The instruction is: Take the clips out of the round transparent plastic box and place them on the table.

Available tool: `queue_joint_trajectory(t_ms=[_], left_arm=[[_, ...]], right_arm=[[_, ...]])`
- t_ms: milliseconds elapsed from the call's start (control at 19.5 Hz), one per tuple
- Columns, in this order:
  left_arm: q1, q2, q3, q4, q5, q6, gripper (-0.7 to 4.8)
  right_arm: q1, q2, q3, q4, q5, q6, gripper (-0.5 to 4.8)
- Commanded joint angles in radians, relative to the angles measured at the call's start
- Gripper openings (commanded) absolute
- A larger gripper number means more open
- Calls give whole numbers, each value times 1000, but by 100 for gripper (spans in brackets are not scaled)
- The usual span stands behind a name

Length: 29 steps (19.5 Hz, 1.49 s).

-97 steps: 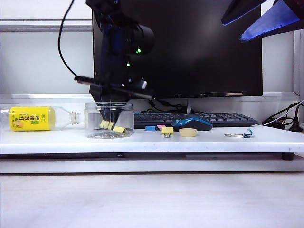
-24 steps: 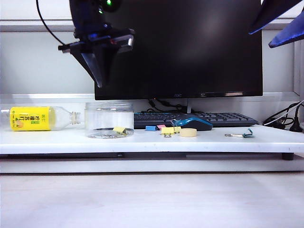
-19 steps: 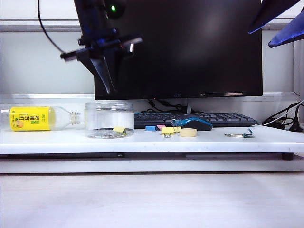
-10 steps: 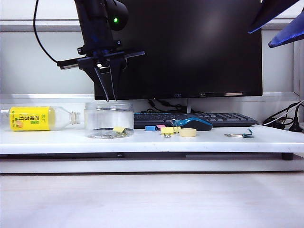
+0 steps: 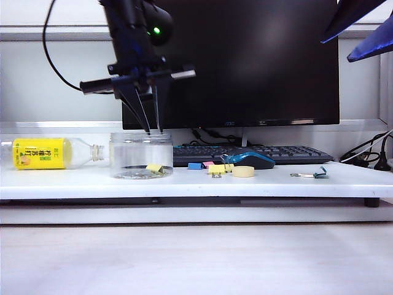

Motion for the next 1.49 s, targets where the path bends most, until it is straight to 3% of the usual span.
queue_joint_trajectory(t_ms=[51, 1490], left_arm=[[-14, 8, 2, -8, -89, -25, 90], [-13, 123, 0, 6, -61, -37, 94]], right_arm=[[1, -4, 5, -6, -5, 4, 284], [1, -4, 5, -8, 11, 3, 284]])
